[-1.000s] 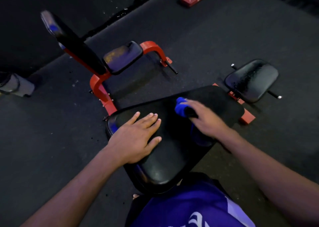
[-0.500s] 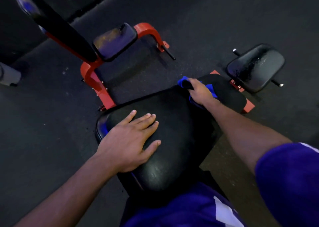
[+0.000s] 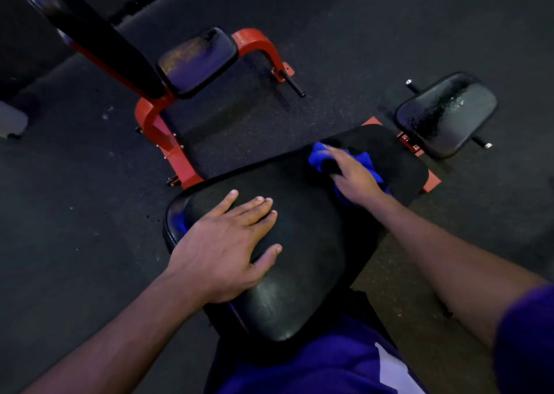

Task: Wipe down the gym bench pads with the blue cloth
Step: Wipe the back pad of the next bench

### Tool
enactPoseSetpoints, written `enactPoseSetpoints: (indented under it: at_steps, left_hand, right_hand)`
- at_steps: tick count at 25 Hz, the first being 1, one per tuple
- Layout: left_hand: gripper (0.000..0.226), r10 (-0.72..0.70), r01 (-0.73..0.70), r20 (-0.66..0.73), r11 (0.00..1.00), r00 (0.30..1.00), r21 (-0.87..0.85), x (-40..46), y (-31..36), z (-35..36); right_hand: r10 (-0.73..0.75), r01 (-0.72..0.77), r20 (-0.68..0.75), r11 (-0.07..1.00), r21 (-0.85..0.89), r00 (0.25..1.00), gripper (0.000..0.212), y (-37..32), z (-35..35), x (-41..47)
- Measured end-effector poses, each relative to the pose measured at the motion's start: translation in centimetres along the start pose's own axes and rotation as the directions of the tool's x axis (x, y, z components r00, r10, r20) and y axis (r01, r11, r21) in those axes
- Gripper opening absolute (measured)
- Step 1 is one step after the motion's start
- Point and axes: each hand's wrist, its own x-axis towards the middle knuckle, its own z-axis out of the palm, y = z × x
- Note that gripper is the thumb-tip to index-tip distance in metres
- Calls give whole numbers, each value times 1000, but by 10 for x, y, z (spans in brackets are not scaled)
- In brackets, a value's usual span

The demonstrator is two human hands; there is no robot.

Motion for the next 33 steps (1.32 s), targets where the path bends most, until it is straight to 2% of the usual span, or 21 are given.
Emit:
enactPoseSetpoints:
  at_steps: [3, 5, 10, 15, 19, 22, 26, 28, 29, 31, 32, 33]
  left_hand:
    - [72, 4, -4, -2, 1000, 1000, 10, -1, 2, -1]
    - [72, 11, -11, 6, 1000, 1000, 17, -1, 3, -2]
    - [80, 2, -2, -5, 999, 1000, 41, -2, 6, -3]
    - [90, -5, 4, 14, 998, 1000, 62, -3, 8, -4]
    - [99, 8, -11, 33, 996, 999, 83, -4, 10, -5]
    - [121, 12, -18, 50, 994, 999, 112, -5, 12, -7]
    - [122, -3, -10, 105, 993, 994, 121, -7, 13, -6]
    - [105, -13, 1, 107, 994, 994, 108, -6, 14, -6]
    - [93, -21, 12, 89, 995, 996, 101, -6, 15, -7]
    - [71, -31, 29, 22, 996, 999, 88, -10, 18, -6]
    - [65, 1, 1, -34, 999, 999, 54, -13, 26, -4]
    - [64, 55, -55, -74, 998, 996, 3, -14, 38, -1]
  right_hand:
    - [95, -95, 32, 995, 10, 995, 50, -10, -7, 66]
    - [111, -111, 13, 994, 0, 994, 49, -10, -7, 59]
    - [38, -36, -73, 999, 33, 997, 57, 6, -8, -75]
    - [83, -71, -75, 987, 143, 994, 76, 17, -9, -194]
    - [145, -103, -181, 970, 221, 973, 68, 17, -18, -214]
    - [214, -134, -289, 953, 273, 933, 57, 10, -24, -215]
    - [291, -179, -297, 919, 352, 910, 44, -15, -21, -227]
    - [449, -239, -318, 816, 526, 835, 33, -37, -15, -237]
    - [567, -257, -308, 706, 660, 764, 30, -49, -9, -242]
    - [750, -259, -180, 428, 866, 637, 30, -73, 10, -253]
    - [784, -272, -107, 335, 902, 611, 30, -86, 20, -262]
    - [787, -287, -61, 294, 911, 614, 30, -99, 28, -267]
